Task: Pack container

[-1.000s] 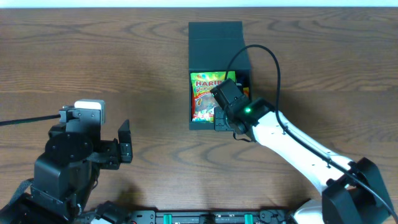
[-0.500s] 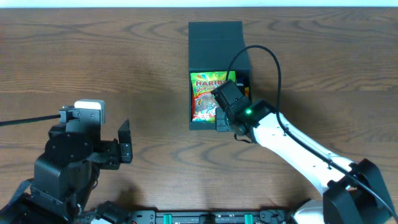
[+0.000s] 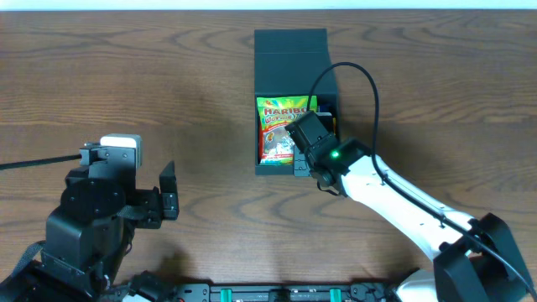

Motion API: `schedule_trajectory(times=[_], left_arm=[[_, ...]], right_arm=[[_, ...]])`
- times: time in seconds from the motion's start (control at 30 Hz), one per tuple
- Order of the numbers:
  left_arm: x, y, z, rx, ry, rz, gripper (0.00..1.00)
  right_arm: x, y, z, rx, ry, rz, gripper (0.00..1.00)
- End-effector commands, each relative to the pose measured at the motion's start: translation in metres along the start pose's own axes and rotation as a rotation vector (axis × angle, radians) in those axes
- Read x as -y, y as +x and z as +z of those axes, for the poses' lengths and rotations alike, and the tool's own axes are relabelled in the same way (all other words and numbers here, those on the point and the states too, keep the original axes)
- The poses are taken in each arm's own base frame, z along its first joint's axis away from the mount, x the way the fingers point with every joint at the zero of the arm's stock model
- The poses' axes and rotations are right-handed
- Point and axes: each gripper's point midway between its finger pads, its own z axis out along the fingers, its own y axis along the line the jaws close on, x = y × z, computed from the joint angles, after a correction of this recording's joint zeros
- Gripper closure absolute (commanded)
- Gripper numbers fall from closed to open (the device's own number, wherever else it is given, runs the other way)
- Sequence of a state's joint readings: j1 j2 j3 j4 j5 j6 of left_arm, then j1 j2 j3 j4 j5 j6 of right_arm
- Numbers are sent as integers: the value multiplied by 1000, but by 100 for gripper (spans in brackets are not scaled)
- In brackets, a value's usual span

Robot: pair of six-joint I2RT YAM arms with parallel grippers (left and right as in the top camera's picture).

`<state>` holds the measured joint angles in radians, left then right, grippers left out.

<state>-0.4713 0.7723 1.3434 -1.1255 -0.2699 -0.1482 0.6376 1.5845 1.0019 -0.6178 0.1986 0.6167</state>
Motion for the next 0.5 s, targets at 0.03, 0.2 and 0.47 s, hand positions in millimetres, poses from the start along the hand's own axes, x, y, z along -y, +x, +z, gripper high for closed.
schedule_trajectory(times=[0.03,0.2,0.47], left_arm=[[-5,-4,-3,15,-20,10,5],[-5,-4,-3,15,-20,10,5],[-5,-4,-3,15,-20,10,4]], right_arm=[[-6,23,12,-51,-17,-42,98],[-13,13,1,-17,-35,-52,98],[-10,-34,-54,141,-12,-79,98]])
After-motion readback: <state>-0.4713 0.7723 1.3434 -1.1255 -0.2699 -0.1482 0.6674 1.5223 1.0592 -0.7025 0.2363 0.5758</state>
